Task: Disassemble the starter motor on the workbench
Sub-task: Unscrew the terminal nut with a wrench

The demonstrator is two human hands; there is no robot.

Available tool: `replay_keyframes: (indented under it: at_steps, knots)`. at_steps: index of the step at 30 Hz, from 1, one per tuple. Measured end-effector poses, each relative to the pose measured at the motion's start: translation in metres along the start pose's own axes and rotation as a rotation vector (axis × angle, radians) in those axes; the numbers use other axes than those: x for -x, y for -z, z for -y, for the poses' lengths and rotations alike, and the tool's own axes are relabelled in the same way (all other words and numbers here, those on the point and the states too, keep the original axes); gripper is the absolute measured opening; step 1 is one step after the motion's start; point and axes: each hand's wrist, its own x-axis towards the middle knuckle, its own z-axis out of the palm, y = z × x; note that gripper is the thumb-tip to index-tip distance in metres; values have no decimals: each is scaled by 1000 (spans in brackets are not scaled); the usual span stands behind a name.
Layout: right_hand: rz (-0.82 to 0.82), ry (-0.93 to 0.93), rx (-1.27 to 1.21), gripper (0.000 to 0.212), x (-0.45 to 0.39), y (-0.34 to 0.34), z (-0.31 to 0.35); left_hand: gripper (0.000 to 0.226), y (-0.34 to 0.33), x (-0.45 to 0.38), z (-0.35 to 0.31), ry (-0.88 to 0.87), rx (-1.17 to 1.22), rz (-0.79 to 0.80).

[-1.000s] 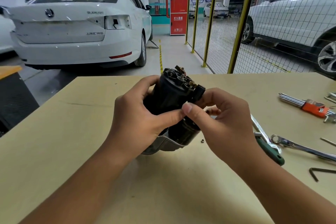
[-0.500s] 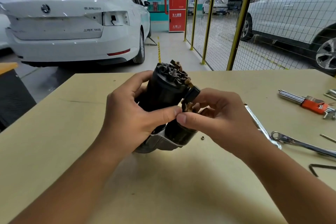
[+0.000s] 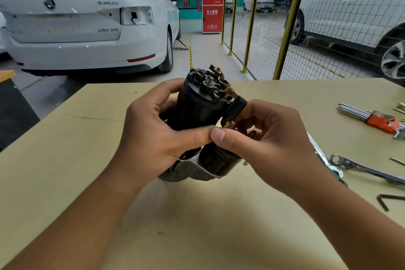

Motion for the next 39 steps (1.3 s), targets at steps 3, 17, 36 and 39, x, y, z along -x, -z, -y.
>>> replay_keyframes:
  at_steps: [3, 17, 36, 39]
  knots:
    - [49, 67, 6, 28, -8, 14, 6, 73, -1, -1, 2, -10, 12, 11]
    - [16, -306, -349, 33, -19, 14, -21, 69, 0, -1, 4, 12, 27, 22]
    - [229, -100, -236, 55, -1, -14, -34, 49, 4, -10, 15, 257, 270, -262]
    - [276, -73, -216, 65, 1, -16, -35, 47, 5, -11, 18, 299, 197, -230]
